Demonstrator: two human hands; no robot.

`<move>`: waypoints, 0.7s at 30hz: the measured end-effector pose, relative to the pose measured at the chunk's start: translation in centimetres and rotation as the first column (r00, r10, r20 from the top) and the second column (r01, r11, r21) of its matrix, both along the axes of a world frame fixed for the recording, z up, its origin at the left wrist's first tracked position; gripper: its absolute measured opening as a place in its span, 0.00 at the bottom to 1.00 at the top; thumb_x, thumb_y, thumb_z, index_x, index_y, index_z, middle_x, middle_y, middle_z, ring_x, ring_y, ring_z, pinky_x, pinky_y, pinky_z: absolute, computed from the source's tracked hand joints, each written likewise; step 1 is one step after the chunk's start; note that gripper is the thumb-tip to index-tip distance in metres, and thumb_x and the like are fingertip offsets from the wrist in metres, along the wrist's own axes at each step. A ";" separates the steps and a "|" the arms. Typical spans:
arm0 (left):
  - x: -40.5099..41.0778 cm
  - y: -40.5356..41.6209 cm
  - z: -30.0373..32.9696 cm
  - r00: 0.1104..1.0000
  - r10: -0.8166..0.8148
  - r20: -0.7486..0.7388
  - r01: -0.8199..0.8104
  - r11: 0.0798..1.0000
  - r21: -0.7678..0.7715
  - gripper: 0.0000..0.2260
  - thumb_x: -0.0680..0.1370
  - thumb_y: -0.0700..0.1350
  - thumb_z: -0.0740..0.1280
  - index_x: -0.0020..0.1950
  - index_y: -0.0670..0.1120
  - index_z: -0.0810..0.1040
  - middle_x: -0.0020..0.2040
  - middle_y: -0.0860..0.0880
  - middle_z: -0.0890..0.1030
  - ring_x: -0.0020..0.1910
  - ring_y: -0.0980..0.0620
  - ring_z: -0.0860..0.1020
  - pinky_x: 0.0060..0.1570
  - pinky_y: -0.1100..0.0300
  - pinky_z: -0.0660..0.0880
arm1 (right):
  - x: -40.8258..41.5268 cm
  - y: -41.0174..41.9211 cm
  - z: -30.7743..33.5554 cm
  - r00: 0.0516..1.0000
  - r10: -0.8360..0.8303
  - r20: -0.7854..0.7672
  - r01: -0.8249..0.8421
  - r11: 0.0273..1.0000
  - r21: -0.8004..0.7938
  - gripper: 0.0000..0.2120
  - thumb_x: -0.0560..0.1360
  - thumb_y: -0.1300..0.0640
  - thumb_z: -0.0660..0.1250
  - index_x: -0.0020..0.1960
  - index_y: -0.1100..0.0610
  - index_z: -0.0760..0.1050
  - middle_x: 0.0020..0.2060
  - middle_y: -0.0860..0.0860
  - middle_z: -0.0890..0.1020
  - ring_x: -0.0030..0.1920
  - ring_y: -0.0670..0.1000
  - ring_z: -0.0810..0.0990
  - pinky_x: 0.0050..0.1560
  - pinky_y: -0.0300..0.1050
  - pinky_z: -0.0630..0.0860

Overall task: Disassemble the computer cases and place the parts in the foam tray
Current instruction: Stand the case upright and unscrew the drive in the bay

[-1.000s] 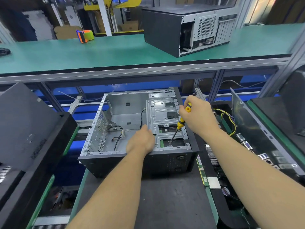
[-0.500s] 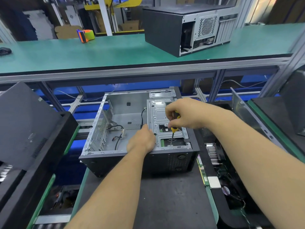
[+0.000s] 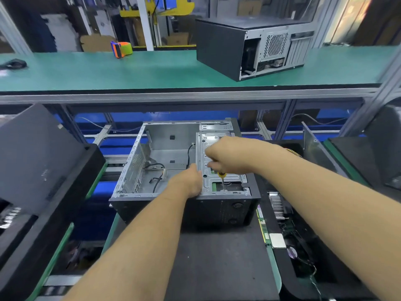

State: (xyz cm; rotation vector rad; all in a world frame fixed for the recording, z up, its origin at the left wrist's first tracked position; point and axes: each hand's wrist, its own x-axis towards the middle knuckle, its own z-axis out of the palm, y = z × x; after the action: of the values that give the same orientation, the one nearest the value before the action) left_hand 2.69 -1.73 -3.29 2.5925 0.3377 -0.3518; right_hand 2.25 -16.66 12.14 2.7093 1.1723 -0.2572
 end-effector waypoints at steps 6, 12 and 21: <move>-0.4 0.4 -0.9 0.998 -0.003 0.069 0.002 1.000 0.017 0.14 0.85 0.53 0.48 0.55 0.48 0.70 0.61 0.43 0.79 0.53 0.42 0.75 0.55 0.46 0.72 | 0.1 -0.2 -0.7 0.974 -0.216 -0.069 0.226 0.949 0.219 0.08 0.80 0.56 0.61 0.49 0.60 0.73 0.45 0.55 0.81 0.46 0.57 0.77 0.45 0.50 0.76; -0.3 0.4 -1.2 0.994 0.010 0.110 -0.015 0.999 0.049 0.18 0.84 0.54 0.47 0.63 0.49 0.71 0.62 0.46 0.80 0.52 0.44 0.75 0.51 0.49 0.70 | 1.7 -1.8 -1.4 0.824 -0.558 -0.095 0.557 0.769 0.313 0.14 0.77 0.51 0.69 0.39 0.59 0.71 0.33 0.52 0.76 0.33 0.53 0.76 0.33 0.47 0.75; -0.8 0.0 -0.8 0.995 0.032 0.093 -0.037 0.997 0.063 0.19 0.84 0.54 0.45 0.64 0.49 0.70 0.64 0.44 0.79 0.52 0.43 0.73 0.51 0.49 0.68 | 1.3 -2.1 -1.2 0.981 -0.168 0.096 0.161 0.984 0.072 0.21 0.86 0.51 0.51 0.40 0.59 0.70 0.31 0.52 0.70 0.32 0.54 0.71 0.34 0.48 0.69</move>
State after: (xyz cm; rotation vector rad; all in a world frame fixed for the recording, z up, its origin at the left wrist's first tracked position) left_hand 1.88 -1.70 -4.13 2.6524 0.3666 -0.2120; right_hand 3.50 -18.73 10.92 2.8412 0.9460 -0.1036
